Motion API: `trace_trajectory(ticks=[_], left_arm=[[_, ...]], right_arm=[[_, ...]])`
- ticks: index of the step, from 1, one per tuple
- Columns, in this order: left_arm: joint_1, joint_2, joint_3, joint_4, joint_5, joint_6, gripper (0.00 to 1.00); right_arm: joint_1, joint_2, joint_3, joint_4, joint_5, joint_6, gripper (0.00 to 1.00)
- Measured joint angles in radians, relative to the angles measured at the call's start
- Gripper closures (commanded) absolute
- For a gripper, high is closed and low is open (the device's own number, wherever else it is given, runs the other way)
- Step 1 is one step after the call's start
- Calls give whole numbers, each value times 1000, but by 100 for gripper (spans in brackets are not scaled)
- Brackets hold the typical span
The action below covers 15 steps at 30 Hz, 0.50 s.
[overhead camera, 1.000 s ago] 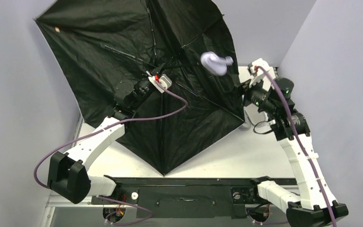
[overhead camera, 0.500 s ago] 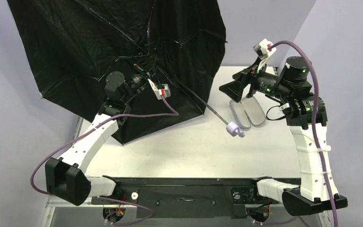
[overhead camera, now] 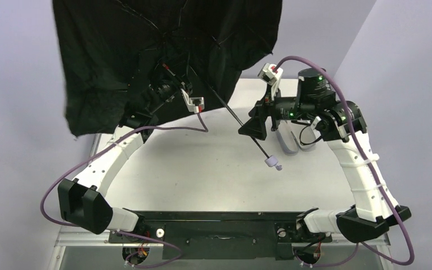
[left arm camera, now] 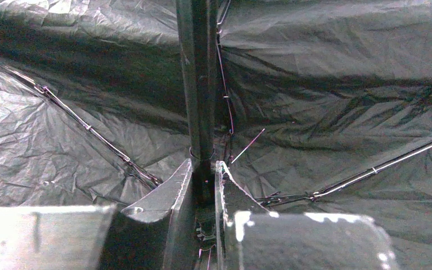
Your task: Open the umbrella
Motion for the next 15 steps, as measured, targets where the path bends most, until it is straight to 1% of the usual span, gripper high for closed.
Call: trace_trajectory(ticks=[2, 6, 8, 10, 11, 12, 13, 14, 15], left_arm=[[-1, 14, 0, 12, -3, 29, 100], [-2, 29, 0, 29, -9, 62, 100], [-2, 29, 0, 37, -13, 68, 100], [-2, 29, 0, 59, -20, 74, 100], [-2, 29, 0, 68, -24, 75, 100], [-2, 29, 0, 79, -29, 79, 100], [-2, 29, 0, 90, -35, 82, 100], [-2, 29, 0, 98, -40, 85, 100], [-2, 29, 0, 106, -48, 90, 100]], right_arm=[[13, 21, 4, -32, 8, -17, 19], [20, 53, -3, -97, 27, -52, 25], [23, 71, -8, -138, 35, -80, 33], [27, 100, -8, -191, 39, -114, 51], [27, 120, -8, -224, 36, -138, 55], [28, 143, -8, -264, 32, -162, 63], [29, 165, -6, -298, 26, -181, 68], [32, 195, 3, -348, 16, -205, 77], [32, 227, 13, -389, 8, -230, 82]])
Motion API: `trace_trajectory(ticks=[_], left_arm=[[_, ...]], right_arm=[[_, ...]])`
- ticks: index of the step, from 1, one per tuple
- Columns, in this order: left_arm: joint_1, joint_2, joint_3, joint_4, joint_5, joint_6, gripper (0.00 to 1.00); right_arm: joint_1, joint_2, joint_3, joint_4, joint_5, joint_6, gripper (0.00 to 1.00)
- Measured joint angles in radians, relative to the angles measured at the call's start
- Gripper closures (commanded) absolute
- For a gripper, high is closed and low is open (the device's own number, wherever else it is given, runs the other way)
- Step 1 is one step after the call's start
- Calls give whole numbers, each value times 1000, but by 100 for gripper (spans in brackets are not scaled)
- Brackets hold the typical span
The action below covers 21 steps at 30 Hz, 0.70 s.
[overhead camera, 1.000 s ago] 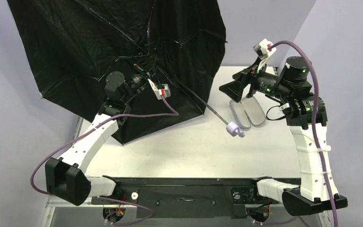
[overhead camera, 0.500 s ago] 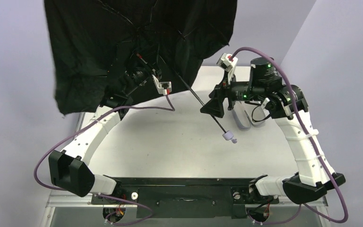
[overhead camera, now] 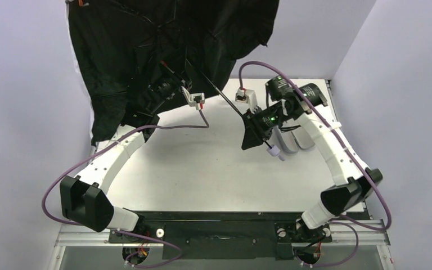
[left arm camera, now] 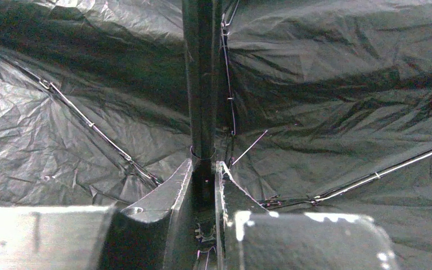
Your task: Open the umbrella
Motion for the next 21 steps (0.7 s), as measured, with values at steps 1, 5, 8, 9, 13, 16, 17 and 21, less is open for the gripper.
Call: trace_trajectory(ticks=[1, 5, 8, 9, 13, 16, 17, 21], left_arm=[[0, 0, 0, 5, -10, 5, 100], [8, 3, 0, 34, -43, 34, 100], [22, 15, 0, 63, -56, 44, 100], [23, 20, 0, 72, -55, 44, 100], [30, 45, 0, 105, -42, 50, 97], [45, 60, 0, 119, -23, 53, 94], [49, 63, 0, 124, -17, 54, 94], [70, 77, 0, 146, 14, 58, 94]], right_arm=[[0, 25, 9, -33, -9, -17, 89], [0, 69, 12, -113, -31, -66, 100], [1, 55, 12, -135, -43, -82, 100], [2, 50, 12, -133, -43, -83, 100], [9, 42, 12, -127, -41, -83, 100], [25, 42, 8, -107, -22, -77, 100], [30, 42, 6, -100, -13, -71, 100], [47, 42, -2, -62, 43, -63, 100]])
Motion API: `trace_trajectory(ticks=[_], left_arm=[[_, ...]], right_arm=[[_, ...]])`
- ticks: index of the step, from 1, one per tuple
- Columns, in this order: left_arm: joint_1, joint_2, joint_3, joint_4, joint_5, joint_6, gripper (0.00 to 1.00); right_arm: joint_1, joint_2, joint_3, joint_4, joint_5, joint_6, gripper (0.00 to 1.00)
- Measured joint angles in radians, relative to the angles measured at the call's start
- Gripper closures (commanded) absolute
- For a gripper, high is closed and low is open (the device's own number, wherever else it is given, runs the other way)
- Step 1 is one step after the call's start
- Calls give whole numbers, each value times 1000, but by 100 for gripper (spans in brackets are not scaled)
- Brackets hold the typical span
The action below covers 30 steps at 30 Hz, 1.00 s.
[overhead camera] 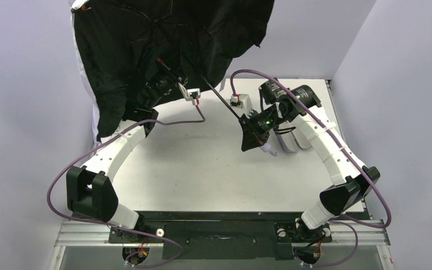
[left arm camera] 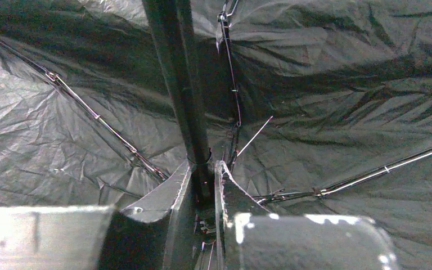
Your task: Open the umbrella
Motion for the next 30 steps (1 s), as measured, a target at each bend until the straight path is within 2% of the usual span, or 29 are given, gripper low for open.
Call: trace_trajectory(ticks=[14, 24, 30], left_arm=[[63, 117, 105, 4, 87, 19, 92], [64, 192, 182, 22, 82, 17, 86], [64, 229, 233, 16, 78, 11, 86]], right_arm=[[77, -2, -56, 200, 296, 53, 100], [84, -40, -129, 315, 403, 65, 100], [85, -88, -217, 387, 453, 52, 100]])
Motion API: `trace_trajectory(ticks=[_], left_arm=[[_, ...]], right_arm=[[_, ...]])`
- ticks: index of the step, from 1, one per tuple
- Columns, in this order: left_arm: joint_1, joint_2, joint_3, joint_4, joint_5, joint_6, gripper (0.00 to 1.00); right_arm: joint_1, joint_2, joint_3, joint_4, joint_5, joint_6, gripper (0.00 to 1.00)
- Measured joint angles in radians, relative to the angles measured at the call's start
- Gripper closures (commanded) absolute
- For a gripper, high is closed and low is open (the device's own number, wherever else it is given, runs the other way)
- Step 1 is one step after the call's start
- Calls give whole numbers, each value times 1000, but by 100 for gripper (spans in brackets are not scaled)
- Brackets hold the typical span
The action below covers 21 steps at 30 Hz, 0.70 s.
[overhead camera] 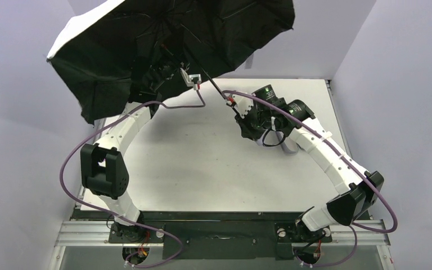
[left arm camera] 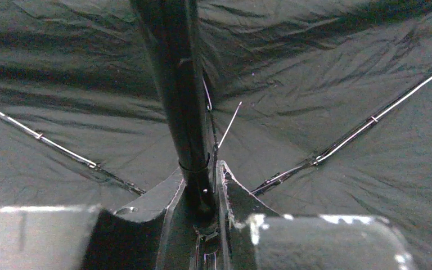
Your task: Open the umbrella
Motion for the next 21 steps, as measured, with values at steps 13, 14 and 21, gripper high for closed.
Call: trace_trajectory(ticks=[13, 14, 21], left_arm=[[44, 80, 111, -60, 88, -20, 92], [50, 82, 112, -60, 103, -21, 91], [58, 83, 95, -48, 136, -37, 89]], right_arm=[[-2, -30, -79, 158, 79, -11, 100], [-2, -30, -81, 159, 82, -14, 100], [-6, -28, -47, 117, 73, -23, 100]])
